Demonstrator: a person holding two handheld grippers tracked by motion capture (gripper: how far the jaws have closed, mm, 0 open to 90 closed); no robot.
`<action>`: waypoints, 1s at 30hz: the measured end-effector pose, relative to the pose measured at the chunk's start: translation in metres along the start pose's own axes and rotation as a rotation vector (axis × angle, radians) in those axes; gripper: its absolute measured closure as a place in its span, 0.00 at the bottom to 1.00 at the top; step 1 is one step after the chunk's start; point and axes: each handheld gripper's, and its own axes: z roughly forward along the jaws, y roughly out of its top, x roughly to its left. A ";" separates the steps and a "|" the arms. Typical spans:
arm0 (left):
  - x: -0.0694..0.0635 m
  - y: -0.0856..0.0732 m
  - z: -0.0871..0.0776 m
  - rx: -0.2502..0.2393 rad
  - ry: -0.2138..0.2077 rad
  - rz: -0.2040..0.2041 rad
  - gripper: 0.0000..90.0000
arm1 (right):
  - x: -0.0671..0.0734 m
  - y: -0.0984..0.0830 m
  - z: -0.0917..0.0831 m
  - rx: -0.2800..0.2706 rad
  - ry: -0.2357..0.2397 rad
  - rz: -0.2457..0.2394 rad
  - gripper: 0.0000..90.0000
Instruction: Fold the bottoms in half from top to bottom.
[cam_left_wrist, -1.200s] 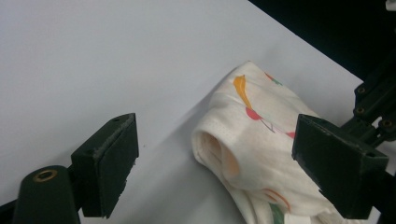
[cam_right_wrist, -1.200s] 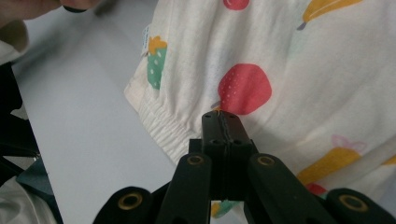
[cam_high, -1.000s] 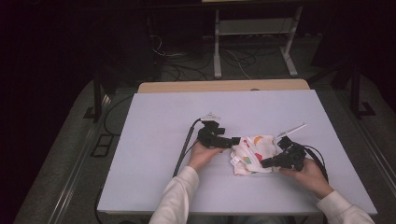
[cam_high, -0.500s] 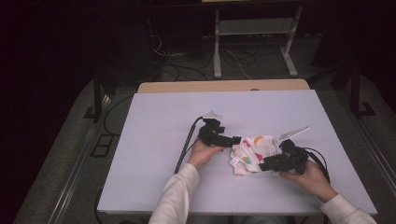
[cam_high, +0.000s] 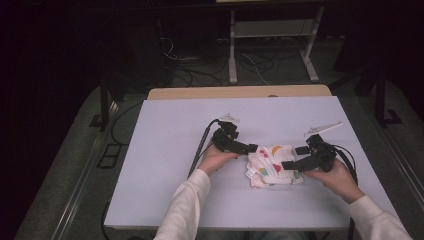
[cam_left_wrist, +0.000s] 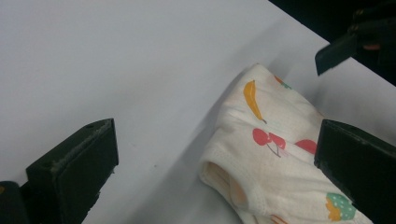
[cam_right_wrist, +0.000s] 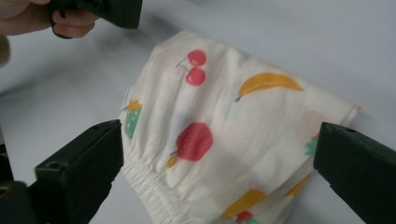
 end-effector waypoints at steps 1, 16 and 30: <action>0.000 0.002 -0.001 -0.003 0.001 0.000 0.00 | -0.002 0.002 -0.001 -0.011 -0.001 -0.003 0.00; 0.020 0.020 -0.003 0.015 0.029 -0.030 0.00 | -0.028 0.032 -0.012 -0.052 -0.034 -0.001 0.00; 0.035 0.014 0.008 -0.010 0.012 -0.088 0.00 | -0.056 0.038 0.001 -0.040 -0.046 0.032 0.04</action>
